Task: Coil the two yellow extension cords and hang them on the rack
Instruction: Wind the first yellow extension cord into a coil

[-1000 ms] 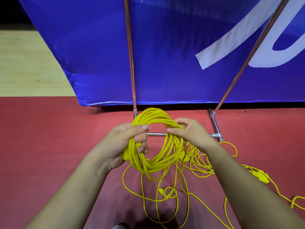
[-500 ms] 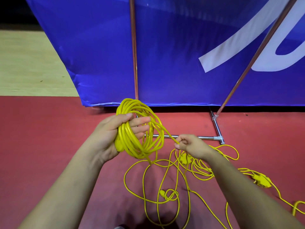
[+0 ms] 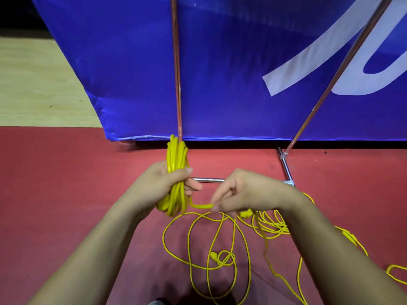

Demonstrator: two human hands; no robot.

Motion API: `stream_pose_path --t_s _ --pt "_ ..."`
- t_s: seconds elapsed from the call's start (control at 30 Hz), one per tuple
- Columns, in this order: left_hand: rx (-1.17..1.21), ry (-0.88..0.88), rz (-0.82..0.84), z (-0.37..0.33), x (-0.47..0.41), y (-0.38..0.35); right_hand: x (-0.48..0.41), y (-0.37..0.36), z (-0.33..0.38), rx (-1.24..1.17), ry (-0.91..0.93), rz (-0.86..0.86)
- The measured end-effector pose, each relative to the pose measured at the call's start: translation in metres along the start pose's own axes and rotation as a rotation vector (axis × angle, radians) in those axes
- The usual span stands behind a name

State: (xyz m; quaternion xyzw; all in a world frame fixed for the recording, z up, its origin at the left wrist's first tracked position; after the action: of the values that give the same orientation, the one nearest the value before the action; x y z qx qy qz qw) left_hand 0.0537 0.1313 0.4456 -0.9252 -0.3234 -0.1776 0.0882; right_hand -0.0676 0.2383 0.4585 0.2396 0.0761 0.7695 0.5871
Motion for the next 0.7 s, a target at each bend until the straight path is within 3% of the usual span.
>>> stream_pose_path --t_s 0.1,0.2,0.37,0.43,0.57,0.7 --pt "-0.08 0.031 0.173 0.005 0.006 -0.017 -0.001 0.017 0.013 -0.221 0.142 -0.262" --pt "0.098 0.051 0.255 0.001 0.008 -0.021 -0.001 0.033 0.004 -0.372 0.228 -0.447" --pt "0.404 0.011 0.221 -0.01 0.005 -0.02 0.001 0.032 -0.049 -0.294 0.079 -0.348" --pt "0.37 0.024 0.197 -0.01 0.004 -0.014 0.005 0.034 -0.067 -0.275 0.033 -0.389" --pt "0.068 0.146 0.257 0.004 0.005 -0.011 0.013 0.052 -0.069 -0.418 0.075 -0.632" --pt "0.194 0.25 0.264 0.011 0.009 -0.016 0.011 0.059 -0.051 -0.234 0.101 -0.663"
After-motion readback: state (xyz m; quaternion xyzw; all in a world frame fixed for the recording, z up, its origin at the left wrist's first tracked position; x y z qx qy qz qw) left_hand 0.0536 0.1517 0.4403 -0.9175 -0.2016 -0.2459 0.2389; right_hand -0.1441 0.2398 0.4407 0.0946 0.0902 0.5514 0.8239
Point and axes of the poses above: each hand's wrist, its own x-axis away from the middle knuckle, its own y-axis out of the back of the hand, z = x × y, the point moved 6 cm from there along -x, towards the middle knuckle, and after that the axes turned 7 degrees about y, right-handed, at the moved point
